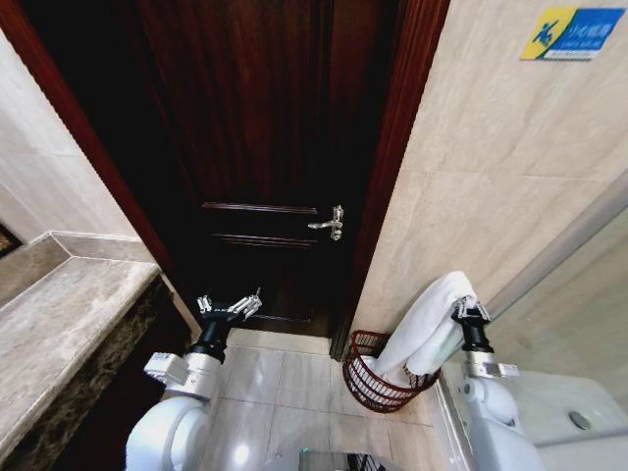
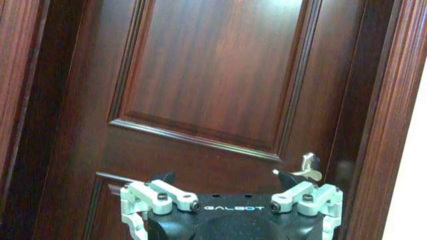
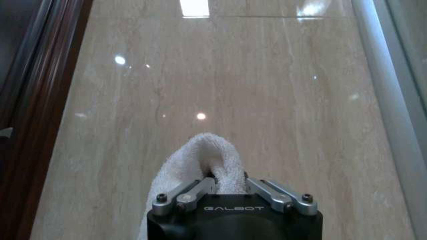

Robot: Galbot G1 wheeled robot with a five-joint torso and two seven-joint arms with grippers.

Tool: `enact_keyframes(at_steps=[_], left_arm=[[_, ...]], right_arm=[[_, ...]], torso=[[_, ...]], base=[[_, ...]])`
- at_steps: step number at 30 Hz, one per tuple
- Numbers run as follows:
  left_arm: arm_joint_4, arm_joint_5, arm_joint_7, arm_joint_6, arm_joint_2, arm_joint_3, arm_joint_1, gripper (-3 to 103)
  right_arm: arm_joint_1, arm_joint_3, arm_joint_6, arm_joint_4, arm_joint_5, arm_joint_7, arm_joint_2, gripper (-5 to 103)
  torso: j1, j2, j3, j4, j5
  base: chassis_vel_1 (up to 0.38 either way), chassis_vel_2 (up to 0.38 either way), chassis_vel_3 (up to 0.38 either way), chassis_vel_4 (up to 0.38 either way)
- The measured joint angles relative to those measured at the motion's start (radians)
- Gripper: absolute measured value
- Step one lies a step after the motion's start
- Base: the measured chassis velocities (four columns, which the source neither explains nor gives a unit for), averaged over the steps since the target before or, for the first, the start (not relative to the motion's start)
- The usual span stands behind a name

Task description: Discard the used towel into the hamper.

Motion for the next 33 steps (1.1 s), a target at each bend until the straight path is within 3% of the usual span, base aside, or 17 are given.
enact_keyframes(at_steps=[33], left_arm=[[0.000, 0.000, 0.000, 0.000, 0.000, 0.000, 0.000, 100]], right_arm=[[0.098, -0.060, 0.067, -0.252, 0.022, -0.048, 0.027, 8]], torso=[[0.000, 0.000, 0.000, 0.0000, 0.0002]], base=[[0.000, 0.000, 0.000, 0.000]])
